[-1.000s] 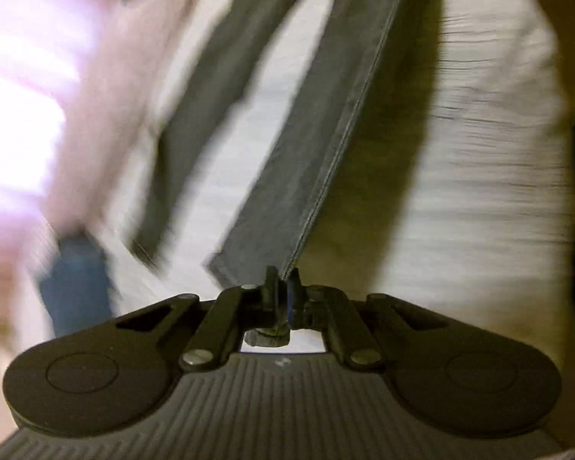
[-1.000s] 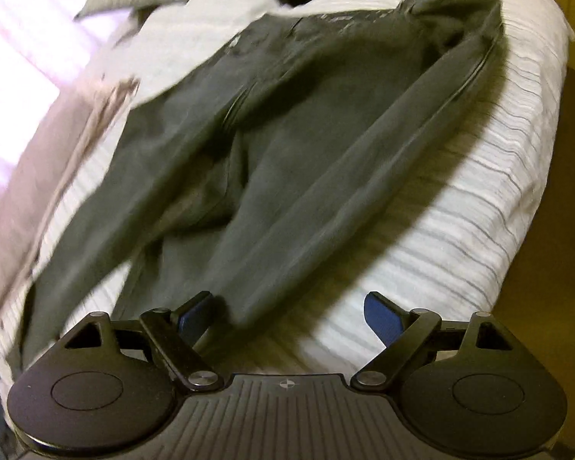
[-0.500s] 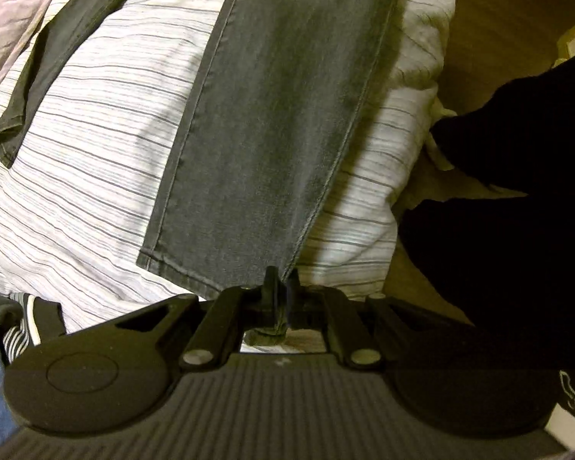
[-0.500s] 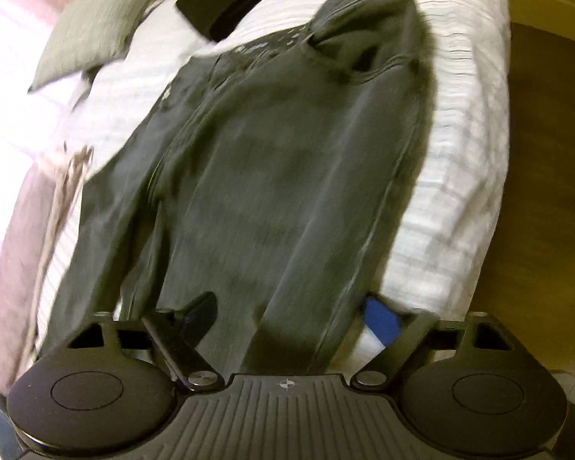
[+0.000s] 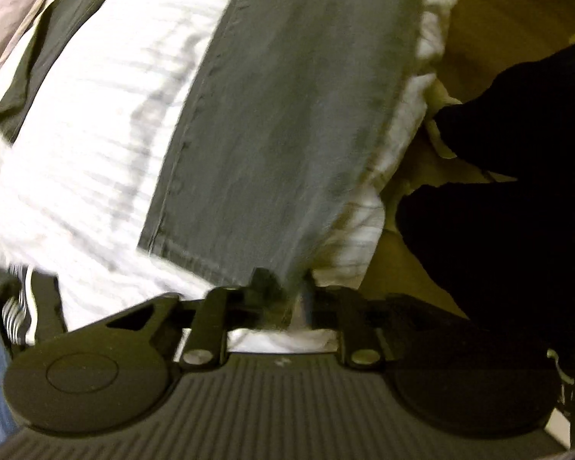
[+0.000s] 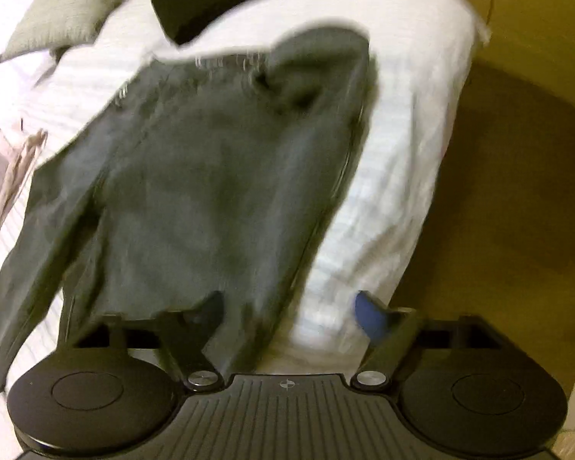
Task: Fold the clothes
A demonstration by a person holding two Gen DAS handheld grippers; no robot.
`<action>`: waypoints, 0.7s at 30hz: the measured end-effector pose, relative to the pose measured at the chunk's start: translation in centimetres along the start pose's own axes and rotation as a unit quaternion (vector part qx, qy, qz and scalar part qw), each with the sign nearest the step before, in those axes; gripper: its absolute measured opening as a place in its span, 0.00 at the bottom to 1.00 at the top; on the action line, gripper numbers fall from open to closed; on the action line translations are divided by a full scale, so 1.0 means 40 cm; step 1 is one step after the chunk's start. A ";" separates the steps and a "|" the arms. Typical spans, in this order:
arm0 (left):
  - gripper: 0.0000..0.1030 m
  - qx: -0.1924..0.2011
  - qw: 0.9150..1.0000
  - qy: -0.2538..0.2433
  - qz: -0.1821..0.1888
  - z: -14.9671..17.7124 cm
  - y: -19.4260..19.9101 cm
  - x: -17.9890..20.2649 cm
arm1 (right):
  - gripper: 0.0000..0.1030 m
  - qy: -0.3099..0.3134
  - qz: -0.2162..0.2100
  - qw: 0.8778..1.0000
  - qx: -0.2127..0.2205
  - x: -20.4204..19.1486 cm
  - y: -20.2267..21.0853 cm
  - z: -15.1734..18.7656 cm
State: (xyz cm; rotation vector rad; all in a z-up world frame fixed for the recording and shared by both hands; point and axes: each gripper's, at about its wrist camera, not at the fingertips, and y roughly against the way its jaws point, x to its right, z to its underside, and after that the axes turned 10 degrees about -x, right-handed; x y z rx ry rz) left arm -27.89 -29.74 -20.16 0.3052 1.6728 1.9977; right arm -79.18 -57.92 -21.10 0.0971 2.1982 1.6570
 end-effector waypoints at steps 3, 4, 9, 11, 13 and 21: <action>0.28 0.005 1.000 0.029 -0.009 0.029 0.022 -0.042 | 0.77 0.019 0.013 1.000 0.010 -0.036 0.025 0.007; 0.31 0.014 0.999 0.044 -0.014 0.035 0.031 -0.063 | 0.77 0.025 0.018 0.999 0.014 -0.048 0.033 0.009; 0.33 0.054 0.992 0.089 -0.064 0.022 0.051 -0.163 | 0.77 0.108 0.009 0.994 0.019 -0.177 0.038 0.040; 0.33 0.073 0.989 0.096 -0.084 0.008 0.054 -0.211 | 0.77 0.153 -0.002 0.988 0.018 -0.245 0.031 0.056; 0.33 0.088 0.986 0.094 -0.105 -0.010 0.050 -0.260 | 0.77 0.198 -0.013 0.980 0.017 -0.313 0.025 0.073; 0.33 0.127 0.970 0.010 -0.209 -0.172 -0.016 -0.426 | 0.77 0.372 -0.057 0.926 0.012 -0.585 -0.003 0.141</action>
